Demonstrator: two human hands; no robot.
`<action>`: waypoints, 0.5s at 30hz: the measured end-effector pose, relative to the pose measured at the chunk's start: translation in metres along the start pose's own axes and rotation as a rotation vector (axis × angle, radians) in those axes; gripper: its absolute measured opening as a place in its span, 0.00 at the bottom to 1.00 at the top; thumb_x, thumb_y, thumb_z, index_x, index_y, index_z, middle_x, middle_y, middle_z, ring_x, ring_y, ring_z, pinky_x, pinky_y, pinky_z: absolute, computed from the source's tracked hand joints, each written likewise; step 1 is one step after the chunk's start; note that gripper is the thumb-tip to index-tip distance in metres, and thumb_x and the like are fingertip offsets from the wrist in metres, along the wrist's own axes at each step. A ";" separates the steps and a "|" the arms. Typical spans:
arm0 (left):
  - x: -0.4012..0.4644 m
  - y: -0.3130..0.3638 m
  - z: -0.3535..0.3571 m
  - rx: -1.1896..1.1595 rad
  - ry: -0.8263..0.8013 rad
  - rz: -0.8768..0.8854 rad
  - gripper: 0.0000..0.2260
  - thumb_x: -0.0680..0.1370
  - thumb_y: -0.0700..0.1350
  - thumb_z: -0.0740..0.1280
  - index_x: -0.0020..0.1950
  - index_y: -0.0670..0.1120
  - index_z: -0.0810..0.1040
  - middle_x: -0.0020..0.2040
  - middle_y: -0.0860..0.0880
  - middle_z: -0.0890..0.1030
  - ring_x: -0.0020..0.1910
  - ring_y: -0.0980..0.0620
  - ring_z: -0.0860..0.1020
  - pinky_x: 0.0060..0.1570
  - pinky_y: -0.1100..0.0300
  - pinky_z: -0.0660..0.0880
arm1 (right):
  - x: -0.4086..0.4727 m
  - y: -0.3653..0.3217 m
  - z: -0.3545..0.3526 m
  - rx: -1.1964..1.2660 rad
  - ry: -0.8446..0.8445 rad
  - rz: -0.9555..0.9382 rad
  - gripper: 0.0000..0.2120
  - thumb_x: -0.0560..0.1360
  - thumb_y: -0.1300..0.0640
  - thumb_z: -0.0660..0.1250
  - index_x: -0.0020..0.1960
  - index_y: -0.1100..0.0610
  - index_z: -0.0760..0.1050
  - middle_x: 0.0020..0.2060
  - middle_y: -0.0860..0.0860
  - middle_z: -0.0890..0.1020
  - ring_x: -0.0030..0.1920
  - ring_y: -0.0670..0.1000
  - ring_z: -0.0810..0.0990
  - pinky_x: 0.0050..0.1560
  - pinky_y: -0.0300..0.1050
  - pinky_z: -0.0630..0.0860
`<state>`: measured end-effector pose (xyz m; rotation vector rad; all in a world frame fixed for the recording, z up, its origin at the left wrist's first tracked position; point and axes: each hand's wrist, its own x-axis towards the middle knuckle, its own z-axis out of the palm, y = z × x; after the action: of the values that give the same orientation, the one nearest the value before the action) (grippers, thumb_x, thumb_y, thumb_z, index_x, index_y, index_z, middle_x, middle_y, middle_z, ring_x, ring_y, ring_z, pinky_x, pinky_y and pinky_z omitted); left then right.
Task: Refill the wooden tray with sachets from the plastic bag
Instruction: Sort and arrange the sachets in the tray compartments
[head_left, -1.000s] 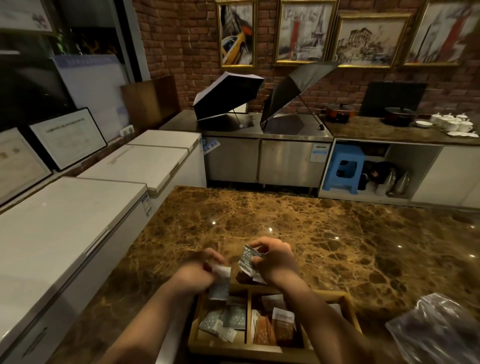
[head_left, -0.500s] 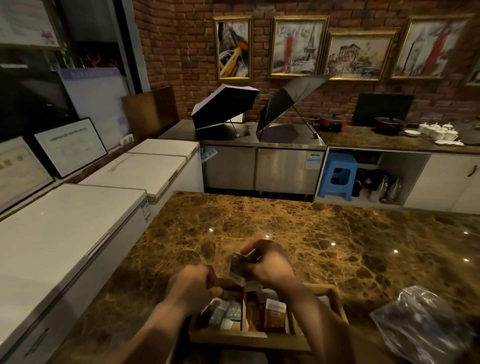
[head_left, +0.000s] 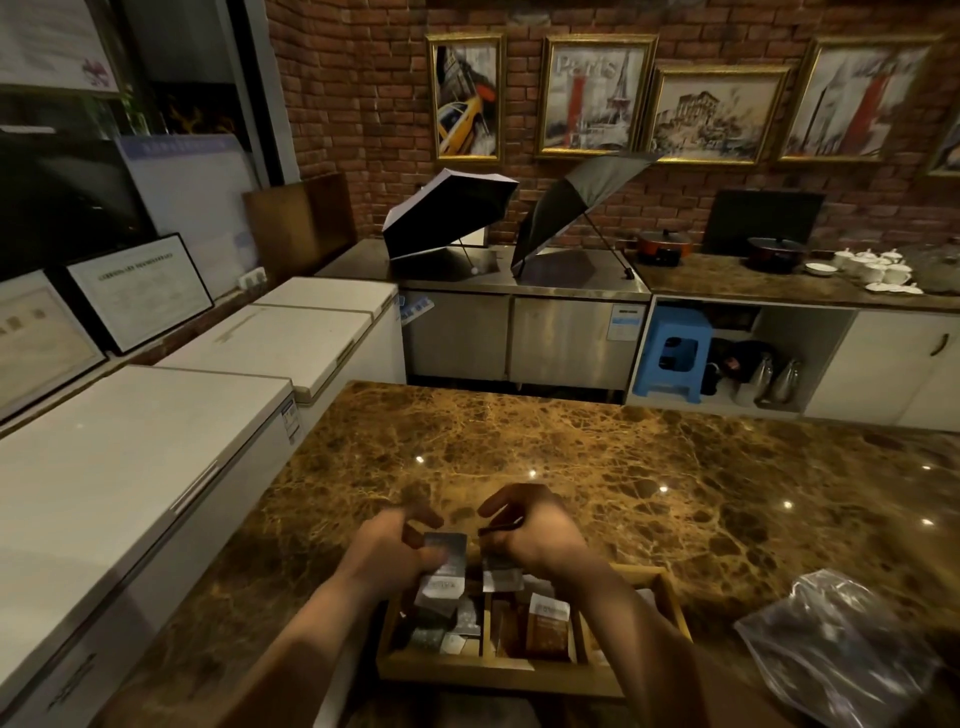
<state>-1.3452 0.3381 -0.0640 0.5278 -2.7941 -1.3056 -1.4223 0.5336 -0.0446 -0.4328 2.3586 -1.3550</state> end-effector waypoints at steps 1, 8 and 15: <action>-0.001 -0.004 0.000 -0.001 -0.002 -0.015 0.12 0.71 0.46 0.78 0.52 0.56 0.81 0.40 0.51 0.82 0.37 0.57 0.81 0.32 0.69 0.74 | 0.000 0.001 0.000 -0.002 0.029 0.002 0.12 0.72 0.63 0.76 0.49 0.49 0.81 0.44 0.49 0.85 0.42 0.47 0.86 0.39 0.38 0.83; -0.007 -0.016 0.010 0.140 -0.048 0.019 0.09 0.73 0.44 0.77 0.50 0.51 0.81 0.34 0.52 0.82 0.30 0.61 0.80 0.30 0.69 0.73 | 0.003 0.005 0.001 -0.063 0.044 -0.018 0.11 0.74 0.62 0.72 0.48 0.46 0.82 0.43 0.45 0.85 0.41 0.44 0.84 0.33 0.34 0.78; -0.012 -0.014 0.014 0.367 -0.044 0.111 0.12 0.71 0.49 0.77 0.53 0.56 0.81 0.48 0.56 0.81 0.46 0.58 0.80 0.45 0.63 0.78 | 0.006 0.009 0.002 -0.105 0.028 -0.013 0.15 0.75 0.64 0.69 0.46 0.42 0.80 0.43 0.45 0.85 0.44 0.44 0.84 0.40 0.38 0.82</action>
<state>-1.3318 0.3436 -0.0824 0.3453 -3.0628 -0.7959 -1.4277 0.5338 -0.0544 -0.4633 2.4615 -1.2551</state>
